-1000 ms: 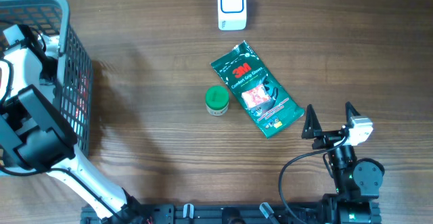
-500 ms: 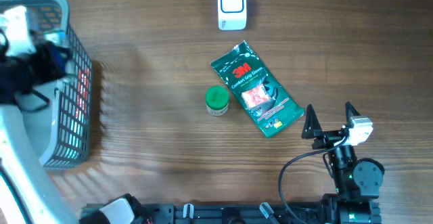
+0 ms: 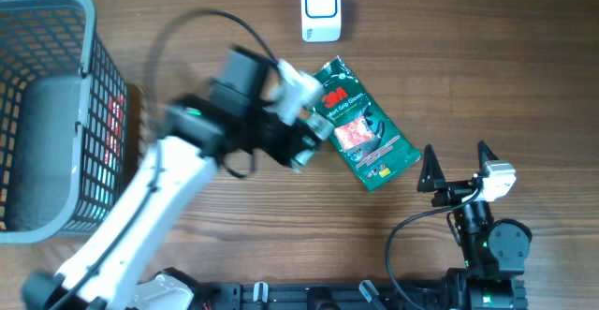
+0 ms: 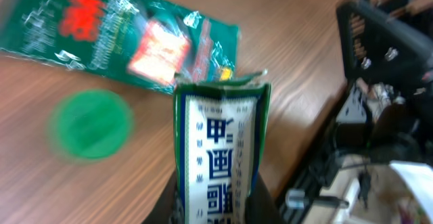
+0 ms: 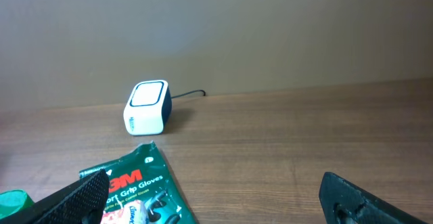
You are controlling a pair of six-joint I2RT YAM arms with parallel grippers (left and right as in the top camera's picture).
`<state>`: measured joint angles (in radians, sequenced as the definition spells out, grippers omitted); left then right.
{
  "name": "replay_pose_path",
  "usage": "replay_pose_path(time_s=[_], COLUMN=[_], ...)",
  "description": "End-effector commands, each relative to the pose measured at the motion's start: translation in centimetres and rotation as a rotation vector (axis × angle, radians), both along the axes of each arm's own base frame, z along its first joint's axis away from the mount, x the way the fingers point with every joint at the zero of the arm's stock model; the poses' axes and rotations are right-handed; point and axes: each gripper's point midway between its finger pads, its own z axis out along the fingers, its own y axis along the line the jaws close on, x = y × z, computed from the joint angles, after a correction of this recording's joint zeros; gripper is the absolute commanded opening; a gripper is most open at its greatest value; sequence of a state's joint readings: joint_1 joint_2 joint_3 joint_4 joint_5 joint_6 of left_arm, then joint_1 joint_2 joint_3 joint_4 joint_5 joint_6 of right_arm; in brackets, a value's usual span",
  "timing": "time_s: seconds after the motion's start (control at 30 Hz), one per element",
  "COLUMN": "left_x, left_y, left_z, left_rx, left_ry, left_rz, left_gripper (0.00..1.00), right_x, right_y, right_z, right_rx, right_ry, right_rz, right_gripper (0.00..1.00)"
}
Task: Scan the item barcode
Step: 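Grasp the small silver-green item in basket and place it beside jar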
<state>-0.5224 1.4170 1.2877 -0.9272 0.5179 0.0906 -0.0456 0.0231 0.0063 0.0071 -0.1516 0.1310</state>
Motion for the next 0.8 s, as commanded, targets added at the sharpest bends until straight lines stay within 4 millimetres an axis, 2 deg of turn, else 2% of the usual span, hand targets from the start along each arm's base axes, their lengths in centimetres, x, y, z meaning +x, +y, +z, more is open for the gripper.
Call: replay_pose_path(time_s=[0.0,0.07,0.13,0.23,0.3,0.33,0.37,0.43,0.5,0.53,0.57,0.6,0.63,0.67,0.73,0.77], left_x=[-2.1,-2.5,-2.4,-2.2,-2.2,-1.9,-1.4,0.4,2.5,3.2,3.5,4.2,5.0,5.4,5.5,5.8], left_y=[-4.0,-6.1,-7.2,-6.6,-6.2,-6.1,-6.5,-7.1,-7.1,-7.1,-6.9,-5.8,-3.4,-0.8,4.7,9.0], left_z=[-5.3,-7.4,-10.1,-14.4,-15.2,-15.2,-14.2,-10.9,-4.9,-1.2,1.1,4.6,8.1,10.5,13.1,15.0], left_rx=[0.007,0.002,0.059,0.197,0.228,0.234,0.214,0.176,0.135,0.1,0.085,0.087,0.129,0.177,0.33,0.434], left_ry=[0.056,0.036,0.023,0.045,0.054,0.044,0.02,-0.05,-0.152,-0.2,-0.233,-0.292,-0.369,-0.424,-0.55,-0.632], left_rz=[-0.085,-0.149,-0.163,-0.147,-0.14,-0.133,-0.128,-0.101,-0.053,-0.035,-0.019,0.025,0.107,0.184,0.27,0.392], left_gripper=[0.1,0.12,0.13,0.14,0.14,0.26,1.0,1.0,1.0,1.0,1.0,1.0,1.0,1.0,1.0,1.0], right_x=[0.0,0.0,0.0,0.0,0.0,0.0,0.0,0.0,0.0,0.0,0.0,0.0,0.0,0.0,0.0,0.0], right_y=[-0.1,-0.1,-0.1,-0.1,-0.1,-0.1,-0.1,-0.1,-0.1,-0.1,-0.1,-0.1,-0.1,-0.1,-0.1,-0.1], right_z=[0.1,0.1,0.1,0.1,0.1,0.1,0.1,0.1,0.1,0.1,0.1,0.1,0.1,0.1,0.1,0.1], right_rx=[0.006,0.006,0.006,0.006,0.006,0.006,0.006,0.006,0.006,0.006,0.006,0.006,0.006,0.006,0.006,0.006], right_ry=[-0.004,-0.004,-0.004,-0.004,-0.004,-0.004,-0.004,-0.004,-0.004,-0.004,-0.004,-0.004,-0.004,-0.004,-0.004,-0.004], right_rz=[-0.004,-0.004,-0.004,-0.004,-0.004,-0.004,-0.004,-0.004,-0.004,-0.004,-0.004,-0.004,-0.004,-0.004,-0.004,-0.004], right_gripper=[1.0,1.0,1.0,1.0,1.0,1.0,1.0,1.0,1.0,1.0,1.0,1.0,1.0,1.0,1.0,1.0])
